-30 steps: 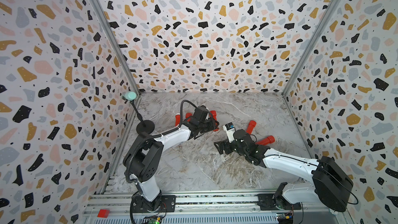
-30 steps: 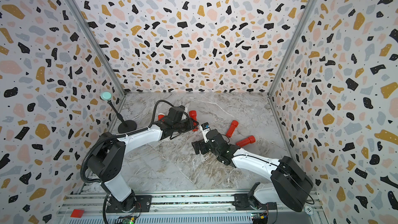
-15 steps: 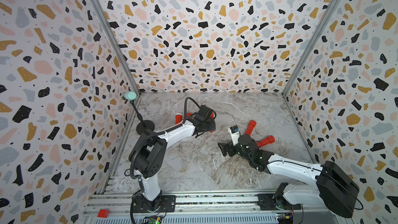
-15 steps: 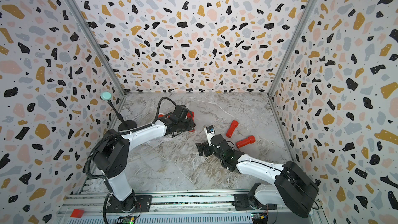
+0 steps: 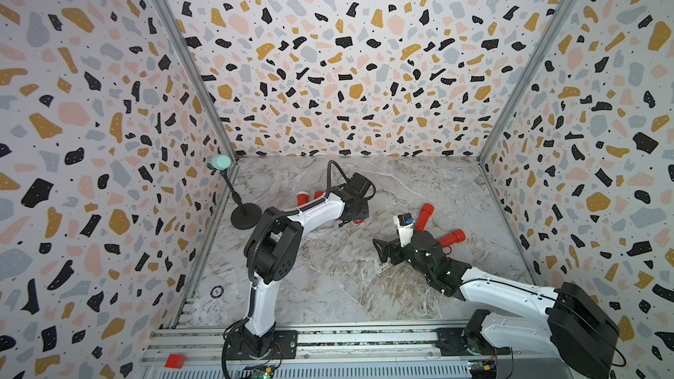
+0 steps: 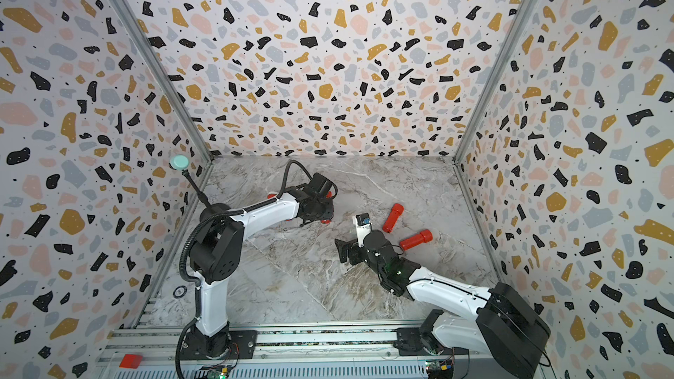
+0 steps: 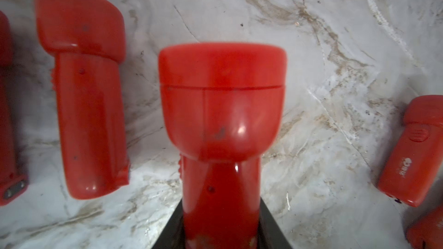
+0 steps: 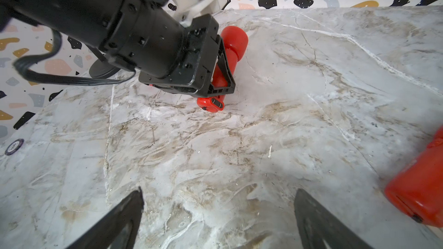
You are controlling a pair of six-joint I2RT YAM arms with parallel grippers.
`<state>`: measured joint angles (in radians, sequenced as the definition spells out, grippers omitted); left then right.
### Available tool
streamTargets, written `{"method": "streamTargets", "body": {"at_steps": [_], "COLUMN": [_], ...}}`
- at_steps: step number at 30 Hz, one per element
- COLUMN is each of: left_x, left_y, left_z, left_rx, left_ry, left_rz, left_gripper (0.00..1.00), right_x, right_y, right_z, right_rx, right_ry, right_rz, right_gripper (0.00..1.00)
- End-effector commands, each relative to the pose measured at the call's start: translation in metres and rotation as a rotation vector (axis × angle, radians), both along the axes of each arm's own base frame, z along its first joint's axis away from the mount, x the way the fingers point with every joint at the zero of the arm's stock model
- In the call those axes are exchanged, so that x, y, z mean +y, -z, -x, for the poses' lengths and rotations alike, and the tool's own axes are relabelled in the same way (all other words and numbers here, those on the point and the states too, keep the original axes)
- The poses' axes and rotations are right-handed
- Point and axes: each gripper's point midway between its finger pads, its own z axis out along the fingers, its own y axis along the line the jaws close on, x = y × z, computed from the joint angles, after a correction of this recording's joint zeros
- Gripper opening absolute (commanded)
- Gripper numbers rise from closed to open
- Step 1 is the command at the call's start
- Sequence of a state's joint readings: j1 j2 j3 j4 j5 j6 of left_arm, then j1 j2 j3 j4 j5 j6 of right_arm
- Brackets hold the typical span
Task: Close the plug at the bottom of the flashlight
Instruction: Place the flashlight at the center of the board.
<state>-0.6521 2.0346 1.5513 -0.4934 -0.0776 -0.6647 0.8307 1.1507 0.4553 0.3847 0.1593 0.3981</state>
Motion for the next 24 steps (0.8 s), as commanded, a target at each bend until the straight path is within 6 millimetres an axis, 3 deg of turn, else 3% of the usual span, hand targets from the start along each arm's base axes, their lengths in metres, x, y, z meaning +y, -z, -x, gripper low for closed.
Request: {"method": "streamTargets", "body": {"at_steps": [1, 24], "left_x": [0.007, 0.001], "left_y": [-0.002, 0.012], "left_z": [-0.004, -0.038], "left_rx": [-0.005, -0.009], "left_ry": [-0.001, -0.017], "left_rz": [-0.079, -0.196], "left_gripper": [0.0, 0.0], "right_x": [-0.001, 0.002], "right_y": [-0.012, -0.014], "right_z": [-0.001, 0.003], "right_rx": [-0.028, -0.021], "right_ry": [0.014, -0.01], "right_rz": [-0.036, -0.062], "right_gripper": [0.99, 0.99]}}
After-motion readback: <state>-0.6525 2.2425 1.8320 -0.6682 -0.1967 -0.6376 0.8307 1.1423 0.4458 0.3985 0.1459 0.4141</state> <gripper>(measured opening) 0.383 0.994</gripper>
